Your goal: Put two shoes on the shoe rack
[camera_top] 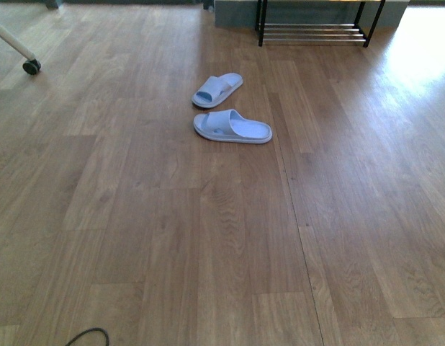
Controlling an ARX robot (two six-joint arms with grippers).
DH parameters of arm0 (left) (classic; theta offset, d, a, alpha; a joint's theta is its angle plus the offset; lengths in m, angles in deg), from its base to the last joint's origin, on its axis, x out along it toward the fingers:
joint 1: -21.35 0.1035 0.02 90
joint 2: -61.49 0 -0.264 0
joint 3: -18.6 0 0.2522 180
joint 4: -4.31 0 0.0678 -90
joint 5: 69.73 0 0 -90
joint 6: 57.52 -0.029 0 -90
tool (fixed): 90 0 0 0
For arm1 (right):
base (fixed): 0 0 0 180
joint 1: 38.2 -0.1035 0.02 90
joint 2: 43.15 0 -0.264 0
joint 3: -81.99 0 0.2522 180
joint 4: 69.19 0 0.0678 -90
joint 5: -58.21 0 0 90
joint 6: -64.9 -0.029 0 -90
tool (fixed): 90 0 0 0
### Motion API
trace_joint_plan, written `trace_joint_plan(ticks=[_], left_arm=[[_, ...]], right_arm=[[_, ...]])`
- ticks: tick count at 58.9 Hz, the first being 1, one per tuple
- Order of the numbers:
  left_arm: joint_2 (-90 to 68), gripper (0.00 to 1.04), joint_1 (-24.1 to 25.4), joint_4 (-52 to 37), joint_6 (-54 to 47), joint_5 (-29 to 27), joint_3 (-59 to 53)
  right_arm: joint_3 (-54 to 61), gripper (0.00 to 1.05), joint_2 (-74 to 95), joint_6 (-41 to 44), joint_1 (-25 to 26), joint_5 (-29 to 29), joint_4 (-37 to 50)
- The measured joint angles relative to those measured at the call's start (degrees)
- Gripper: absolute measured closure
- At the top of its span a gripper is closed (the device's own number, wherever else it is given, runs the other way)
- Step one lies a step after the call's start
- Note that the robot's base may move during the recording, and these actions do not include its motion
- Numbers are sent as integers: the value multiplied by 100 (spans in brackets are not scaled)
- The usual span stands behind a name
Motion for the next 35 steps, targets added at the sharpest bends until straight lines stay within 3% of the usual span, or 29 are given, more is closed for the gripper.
trace_joint_plan(ticks=[35], left_arm=[[0,9,0,2,0,0,0]], right_arm=[[0,9,0,0,2,11,0]])
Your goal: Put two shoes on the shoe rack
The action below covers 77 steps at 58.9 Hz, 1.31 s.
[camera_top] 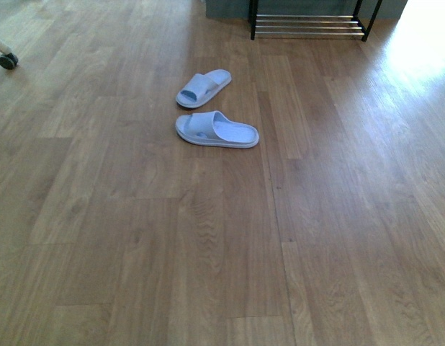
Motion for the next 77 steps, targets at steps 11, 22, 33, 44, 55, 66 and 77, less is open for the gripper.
trace_joint_plan(ticks=[11,22,33,44,55,66,77], left_arm=[[0,9,2,0,-2,7,0],[0,9,4,-2,-2,9,0],[0,9,4,-2,0,2,0],[0,9,4,-2,-2,-4,0],[0,9,4,0,-2,0,0],[0,9,4,0,0,0,0],[0,9,4,0,-2,0,0]], right_arm=[[0,9,0,0,-2,-15,0],[0,9,0,0,-2,-20,0],[0,9,-4,0,-2,-15,0],[0,9,2,0,-2,4,0],[0,9,0,-2,-2,0,0],[0,9,0,0,-2,0,0],[0,9,0,0,-2,0,0]])
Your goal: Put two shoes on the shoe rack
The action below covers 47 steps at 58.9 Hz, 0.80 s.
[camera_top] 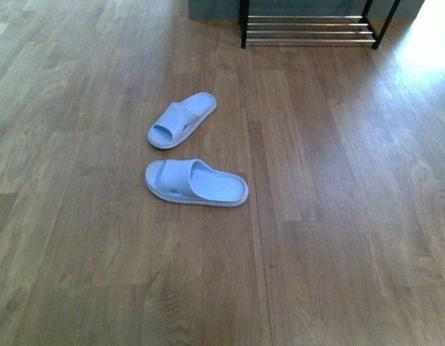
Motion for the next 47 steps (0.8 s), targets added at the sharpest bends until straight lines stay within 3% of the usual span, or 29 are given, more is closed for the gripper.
trace_joint_plan(ticks=[47], left_arm=[[0,9,0,0,2,2,0]], right_arm=[[0,9,2,0,0,-7,0]])
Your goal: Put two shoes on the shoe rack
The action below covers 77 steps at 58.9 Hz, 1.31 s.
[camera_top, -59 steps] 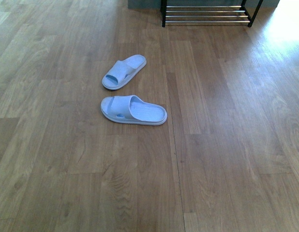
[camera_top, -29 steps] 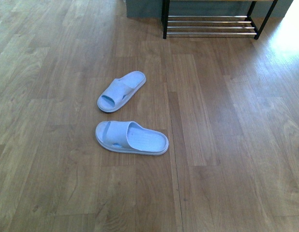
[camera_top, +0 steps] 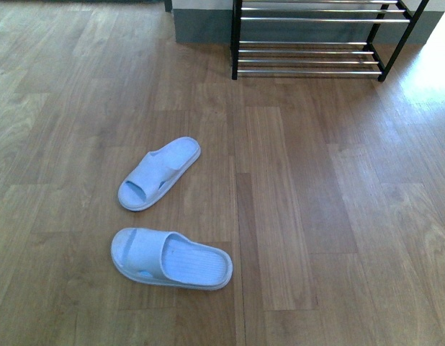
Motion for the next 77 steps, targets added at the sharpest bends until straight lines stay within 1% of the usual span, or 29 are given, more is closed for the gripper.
trace_joint_plan(ticks=[9,13,15,16,18,19,22,23,26,29,33,41,45,53,58,67,72,77], left_arm=[[-2,9,0,0,0,-7,2],[-907,9,-433,1370,892,-931,599],[-1325,9,-575,1615,1331,-1080,767],[-1921,9,-671,1659,1858,-1051,892],[-2802,9,-809,1364,2625,-1005,977],[-3178,9,-852,1163,2841,-975,999],[-4369,9,-901,518,3742,-671,1095],[-4579,9,-916,411,3866,-673,1117],[-6271,9,-1010,-424,4623,-702,1384],[-7324,9,-1071,-772,4946,-758,1633],[-8686,9,-1182,-1058,5163,-785,1919],[-10553,9,-1436,-1550,5302,-472,2358],[-11230,9,-1495,-1829,5322,-313,2603],[-12347,9,-1567,-2081,5523,-203,3204],[-13315,9,-1646,-2369,5831,-37,3847],[-14565,9,-1823,-2524,6358,175,4828],[-15079,9,-1871,-2511,6561,192,5313],[-15591,9,-1897,-2291,6623,190,5827]], right_arm=[[0,9,7,0,0,-7,0],[0,9,0,-2,0,-11,0],[0,9,0,0,0,-7,0],[0,9,0,0,0,-4,0],[0,9,0,0,0,-2,0],[0,9,0,0,0,-2,0],[0,9,0,0,0,-7,0],[0,9,0,0,0,-7,0],[0,9,0,0,0,-4,0],[0,9,0,0,0,-4,0],[0,9,0,0,0,-7,0],[0,9,0,0,0,-4,0],[0,9,0,0,0,-4,0],[0,9,0,-2,0,-4,0],[0,9,0,0,0,-7,0],[0,9,0,0,0,-4,0],[0,9,0,0,0,-4,0],[0,9,0,0,0,-4,0]])
